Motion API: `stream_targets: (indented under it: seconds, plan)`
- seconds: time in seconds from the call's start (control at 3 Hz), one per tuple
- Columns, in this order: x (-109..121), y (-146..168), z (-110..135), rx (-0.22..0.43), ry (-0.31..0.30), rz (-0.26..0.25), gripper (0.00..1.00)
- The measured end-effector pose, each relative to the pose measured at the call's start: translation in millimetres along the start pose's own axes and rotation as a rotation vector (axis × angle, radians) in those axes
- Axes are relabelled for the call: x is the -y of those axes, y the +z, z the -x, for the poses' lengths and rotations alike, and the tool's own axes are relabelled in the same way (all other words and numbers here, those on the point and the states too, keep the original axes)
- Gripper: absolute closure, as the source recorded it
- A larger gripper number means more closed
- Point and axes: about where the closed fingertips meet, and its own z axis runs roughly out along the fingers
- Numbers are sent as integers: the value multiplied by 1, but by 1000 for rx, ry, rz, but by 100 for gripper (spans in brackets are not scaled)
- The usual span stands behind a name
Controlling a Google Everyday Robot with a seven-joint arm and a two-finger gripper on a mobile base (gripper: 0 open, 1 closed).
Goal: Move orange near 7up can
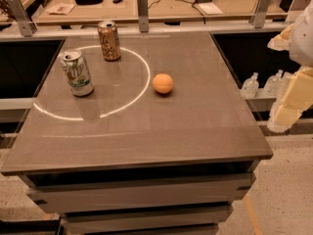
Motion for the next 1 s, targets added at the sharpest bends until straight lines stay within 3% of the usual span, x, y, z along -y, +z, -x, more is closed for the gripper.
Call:
stream_targets:
  seconds: [0.33,0.67,1.0]
  plan:
    - [0,0,0,0,0,0,0]
    - [3,-3,2,69,27,15,0]
    - [10,-6,-4,211,129,27,0]
